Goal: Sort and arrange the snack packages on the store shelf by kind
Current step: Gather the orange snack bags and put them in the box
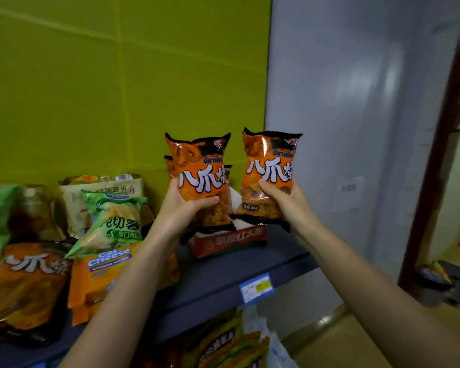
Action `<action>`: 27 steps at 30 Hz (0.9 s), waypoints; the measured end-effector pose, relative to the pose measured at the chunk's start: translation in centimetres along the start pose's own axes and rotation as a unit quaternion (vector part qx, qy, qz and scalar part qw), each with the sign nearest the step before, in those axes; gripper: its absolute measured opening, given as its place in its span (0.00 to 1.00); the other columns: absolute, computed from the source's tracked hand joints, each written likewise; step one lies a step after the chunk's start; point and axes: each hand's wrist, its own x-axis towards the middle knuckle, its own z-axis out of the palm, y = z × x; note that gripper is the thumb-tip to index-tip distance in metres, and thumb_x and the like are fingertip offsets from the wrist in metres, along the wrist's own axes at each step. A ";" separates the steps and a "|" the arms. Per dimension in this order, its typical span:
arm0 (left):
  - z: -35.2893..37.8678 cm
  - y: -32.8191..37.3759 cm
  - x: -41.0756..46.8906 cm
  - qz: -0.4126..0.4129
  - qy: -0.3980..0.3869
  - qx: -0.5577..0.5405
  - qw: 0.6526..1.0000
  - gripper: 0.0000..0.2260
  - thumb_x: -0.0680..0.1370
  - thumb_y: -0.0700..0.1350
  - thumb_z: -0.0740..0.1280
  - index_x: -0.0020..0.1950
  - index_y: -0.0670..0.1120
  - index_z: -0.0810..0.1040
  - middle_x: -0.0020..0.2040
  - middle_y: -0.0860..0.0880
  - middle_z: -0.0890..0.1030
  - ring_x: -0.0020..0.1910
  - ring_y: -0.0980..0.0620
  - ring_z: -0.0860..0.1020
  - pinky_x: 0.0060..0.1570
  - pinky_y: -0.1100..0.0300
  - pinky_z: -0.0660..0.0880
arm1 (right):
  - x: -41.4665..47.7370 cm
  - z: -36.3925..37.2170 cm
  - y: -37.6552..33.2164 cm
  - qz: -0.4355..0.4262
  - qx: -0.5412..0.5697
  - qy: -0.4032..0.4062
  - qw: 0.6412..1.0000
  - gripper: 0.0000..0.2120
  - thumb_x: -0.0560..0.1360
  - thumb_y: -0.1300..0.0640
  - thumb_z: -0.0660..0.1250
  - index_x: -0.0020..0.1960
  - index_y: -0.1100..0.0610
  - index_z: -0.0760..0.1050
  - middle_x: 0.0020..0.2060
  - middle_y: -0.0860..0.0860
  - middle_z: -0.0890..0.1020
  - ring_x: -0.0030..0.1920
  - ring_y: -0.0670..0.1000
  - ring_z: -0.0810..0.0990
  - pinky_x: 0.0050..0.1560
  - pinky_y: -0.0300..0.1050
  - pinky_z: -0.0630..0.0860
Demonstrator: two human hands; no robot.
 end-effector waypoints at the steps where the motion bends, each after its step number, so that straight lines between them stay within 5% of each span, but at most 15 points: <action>1: 0.0 0.2 0.6 -0.002 0.017 0.008 1.000 0.32 0.68 0.38 0.73 0.68 0.47 0.63 0.59 0.49 0.75 0.56 0.50 0.74 0.53 0.55 0.72 | 1.6 0.0 0.8 0.002 0.014 -0.016 1.000 0.31 0.71 0.48 0.70 0.70 0.52 0.63 0.63 0.51 0.76 0.60 0.52 0.77 0.59 0.50 0.75; 3: 0.4 0.3 1.4 -0.024 0.028 0.027 0.999 0.32 0.69 0.37 0.73 0.68 0.46 0.63 0.58 0.50 0.74 0.54 0.50 0.74 0.45 0.60 0.73 | 4.2 0.1 1.1 0.003 0.033 -0.032 0.999 0.30 0.71 0.49 0.69 0.69 0.53 0.63 0.62 0.51 0.77 0.59 0.52 0.78 0.57 0.49 0.76; 5: 3.9 -0.9 6.0 -0.016 0.188 0.077 0.979 0.31 0.70 0.37 0.72 0.68 0.45 0.62 0.57 0.49 0.74 0.51 0.52 0.75 0.40 0.64 0.71 | 12.5 -0.3 2.6 0.022 0.069 -0.158 0.985 0.29 0.71 0.50 0.69 0.68 0.53 0.64 0.61 0.51 0.77 0.59 0.52 0.78 0.55 0.47 0.76; 10: 1.8 -1.4 8.1 -0.063 0.179 0.093 0.977 0.27 0.70 0.39 0.71 0.66 0.43 0.63 0.56 0.46 0.75 0.50 0.49 0.75 0.41 0.61 0.72 | 12.7 1.3 3.8 0.016 0.084 -0.134 0.987 0.23 0.72 0.49 0.69 0.62 0.50 0.64 0.58 0.50 0.77 0.58 0.51 0.77 0.54 0.46 0.75; 14: 1.7 -2.7 10.6 -0.093 0.159 0.107 0.977 0.19 0.70 0.37 0.70 0.59 0.41 0.72 0.56 0.42 0.79 0.54 0.44 0.77 0.53 0.53 0.73 | 14.9 2.3 5.6 0.032 0.118 -0.147 0.982 0.29 0.72 0.48 0.68 0.70 0.50 0.61 0.64 0.50 0.75 0.63 0.52 0.74 0.62 0.51 0.72; 19: 2.0 -4.1 11.7 -0.113 0.130 0.138 0.975 0.20 0.71 0.33 0.69 0.62 0.40 0.73 0.60 0.41 0.78 0.58 0.44 0.77 0.61 0.51 0.72 | 15.4 2.6 6.6 0.035 0.106 -0.159 0.981 0.23 0.72 0.50 0.69 0.63 0.48 0.62 0.59 0.49 0.75 0.62 0.52 0.74 0.62 0.50 0.70; 23: 2.4 -5.6 11.8 -0.151 0.142 0.183 0.961 0.29 0.71 0.33 0.69 0.69 0.37 0.60 0.63 0.43 0.73 0.65 0.43 0.72 0.58 0.55 0.70 | 15.7 3.0 7.6 0.042 0.071 -0.167 0.982 0.20 0.72 0.51 0.69 0.59 0.49 0.63 0.56 0.49 0.75 0.61 0.52 0.74 0.61 0.49 0.71; 27: 3.4 -6.7 11.9 -0.158 0.137 0.229 0.951 0.36 0.72 0.32 0.68 0.71 0.36 0.48 0.70 0.39 0.66 0.69 0.41 0.66 0.66 0.52 0.67 | 16.1 2.8 8.0 0.031 0.020 -0.178 0.983 0.22 0.72 0.52 0.69 0.62 0.54 0.64 0.55 0.49 0.75 0.58 0.51 0.74 0.56 0.45 0.70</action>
